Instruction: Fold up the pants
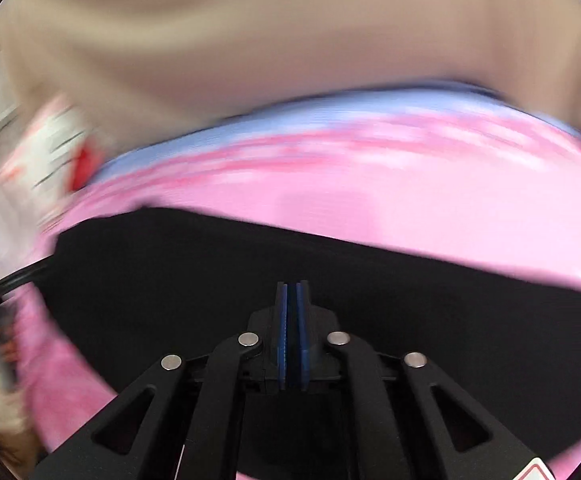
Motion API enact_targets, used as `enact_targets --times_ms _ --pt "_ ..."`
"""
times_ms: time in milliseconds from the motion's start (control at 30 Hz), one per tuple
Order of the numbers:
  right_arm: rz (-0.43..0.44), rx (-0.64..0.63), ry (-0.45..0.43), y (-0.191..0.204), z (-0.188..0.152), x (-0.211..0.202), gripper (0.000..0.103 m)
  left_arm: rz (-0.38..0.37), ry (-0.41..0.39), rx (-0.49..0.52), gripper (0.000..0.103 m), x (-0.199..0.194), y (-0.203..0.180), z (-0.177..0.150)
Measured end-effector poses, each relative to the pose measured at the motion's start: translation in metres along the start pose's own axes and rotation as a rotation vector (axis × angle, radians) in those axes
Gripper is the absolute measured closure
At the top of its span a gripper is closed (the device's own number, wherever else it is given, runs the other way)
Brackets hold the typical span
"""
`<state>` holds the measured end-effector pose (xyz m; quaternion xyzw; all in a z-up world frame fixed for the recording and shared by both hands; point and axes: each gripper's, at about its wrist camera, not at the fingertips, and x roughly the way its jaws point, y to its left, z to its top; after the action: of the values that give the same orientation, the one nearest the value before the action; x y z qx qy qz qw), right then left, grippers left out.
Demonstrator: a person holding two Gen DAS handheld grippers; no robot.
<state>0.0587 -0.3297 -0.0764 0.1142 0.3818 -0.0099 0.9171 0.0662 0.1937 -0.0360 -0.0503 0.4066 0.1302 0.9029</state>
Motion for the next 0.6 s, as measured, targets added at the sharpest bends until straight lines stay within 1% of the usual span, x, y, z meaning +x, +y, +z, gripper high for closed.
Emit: enact_targets --times_ms 100,133,167,200,233,300,367,400,433,500,600 --pt "-0.162 0.179 -0.072 -0.102 -0.014 -0.047 0.085 0.0 0.006 0.028 0.005 -0.009 -0.023 -0.006" --pt "-0.207 0.195 -0.089 -0.124 -0.014 -0.057 0.078 -0.003 0.013 0.041 0.005 -0.01 -0.035 -0.007" --pt "-0.233 0.197 -0.096 -0.137 -0.014 -0.061 0.073 -0.015 0.021 0.053 0.005 -0.011 -0.048 -0.008" --pt "-0.25 0.194 -0.099 -0.151 -0.012 -0.064 0.063 -0.034 0.028 0.066 0.005 -0.013 -0.061 -0.009" --pt "-0.242 0.184 -0.098 -0.165 -0.008 -0.063 0.06 -0.049 0.035 0.071 0.005 -0.015 -0.07 -0.009" --pt "-0.238 0.166 -0.09 -0.177 -0.002 -0.054 0.06 -0.091 0.042 0.082 0.005 -0.022 -0.092 -0.011" --pt "-0.22 0.137 -0.041 -0.185 0.005 -0.031 0.06 -0.097 0.038 0.104 0.005 -0.03 -0.109 -0.013" --pt "-0.223 0.137 -0.019 -0.189 0.006 -0.022 0.06 -0.094 0.035 0.117 0.005 -0.033 -0.115 -0.013" --pt "-0.218 0.142 0.015 -0.195 0.008 -0.012 0.069 -0.084 0.027 0.139 0.005 -0.036 -0.122 -0.014" --pt "-0.212 0.101 -0.003 -0.19 0.018 -0.015 0.097 -0.063 0.016 0.164 0.005 -0.042 -0.131 -0.014" --pt "-0.211 0.054 -0.124 -0.183 0.035 -0.044 0.097 -0.053 -0.003 0.175 0.005 -0.049 -0.137 -0.014"
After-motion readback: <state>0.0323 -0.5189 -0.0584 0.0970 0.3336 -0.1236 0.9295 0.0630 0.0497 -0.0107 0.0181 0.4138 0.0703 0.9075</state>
